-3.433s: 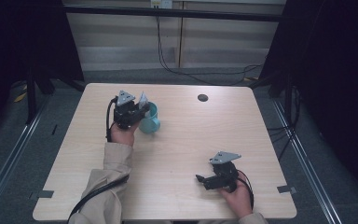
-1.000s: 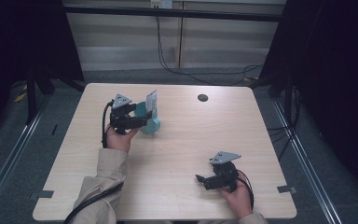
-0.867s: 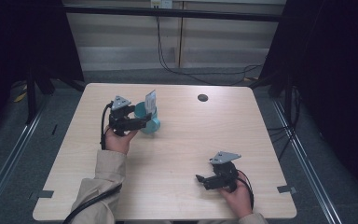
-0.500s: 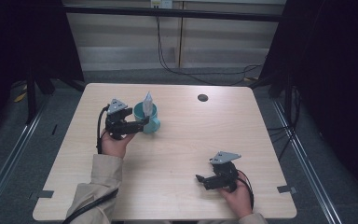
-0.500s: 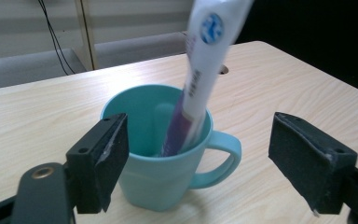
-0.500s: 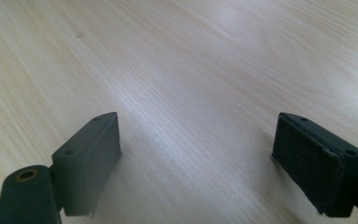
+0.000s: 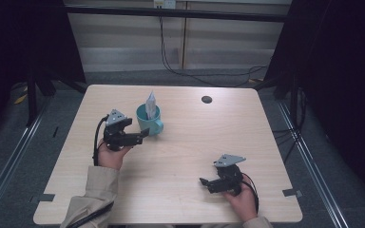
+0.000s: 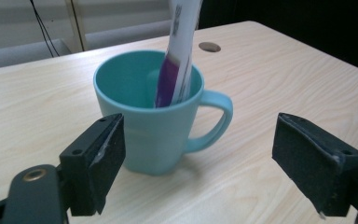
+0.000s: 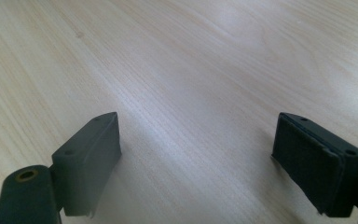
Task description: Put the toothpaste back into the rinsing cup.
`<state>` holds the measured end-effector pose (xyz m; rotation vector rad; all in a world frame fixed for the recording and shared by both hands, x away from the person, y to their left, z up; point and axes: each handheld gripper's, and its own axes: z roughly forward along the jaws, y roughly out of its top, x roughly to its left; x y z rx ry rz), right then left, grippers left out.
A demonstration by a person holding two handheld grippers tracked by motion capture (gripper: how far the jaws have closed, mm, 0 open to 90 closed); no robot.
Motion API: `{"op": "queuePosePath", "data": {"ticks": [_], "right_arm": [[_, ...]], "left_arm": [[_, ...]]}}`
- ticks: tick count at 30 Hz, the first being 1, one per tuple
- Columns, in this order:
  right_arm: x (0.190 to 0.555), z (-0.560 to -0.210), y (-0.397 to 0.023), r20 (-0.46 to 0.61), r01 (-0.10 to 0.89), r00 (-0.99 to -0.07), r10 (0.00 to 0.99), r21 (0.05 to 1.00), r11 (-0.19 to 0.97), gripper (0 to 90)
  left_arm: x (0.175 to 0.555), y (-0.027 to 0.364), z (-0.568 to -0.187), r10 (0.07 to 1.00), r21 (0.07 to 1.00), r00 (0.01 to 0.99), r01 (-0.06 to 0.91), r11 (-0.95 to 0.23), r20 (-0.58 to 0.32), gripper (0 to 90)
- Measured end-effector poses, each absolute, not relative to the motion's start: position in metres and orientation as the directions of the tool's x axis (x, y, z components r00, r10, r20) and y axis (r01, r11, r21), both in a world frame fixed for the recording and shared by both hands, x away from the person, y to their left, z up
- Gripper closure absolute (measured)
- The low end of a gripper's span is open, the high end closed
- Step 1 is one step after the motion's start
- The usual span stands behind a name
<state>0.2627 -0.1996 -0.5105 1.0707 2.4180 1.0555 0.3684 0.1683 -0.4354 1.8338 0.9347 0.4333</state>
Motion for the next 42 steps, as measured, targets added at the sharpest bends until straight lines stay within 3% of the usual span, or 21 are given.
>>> {"op": "queuePosePath", "data": {"ticks": [18,42], "right_arm": [[0.263,-0.511,-0.200,0.027,0.518,-0.680,0.733,0.725,0.454,14.2],[0.263,-0.511,-0.200,0.027,0.518,-0.681,0.732,0.725,0.454,14.2]], "left_arm": [[0.343,0.174,-0.470,0.740,0.861,0.665,0.434,-0.266,-0.107,16.7],[0.317,0.166,-0.496,0.687,0.797,0.727,0.404,-0.449,0.018,16.4]]}}
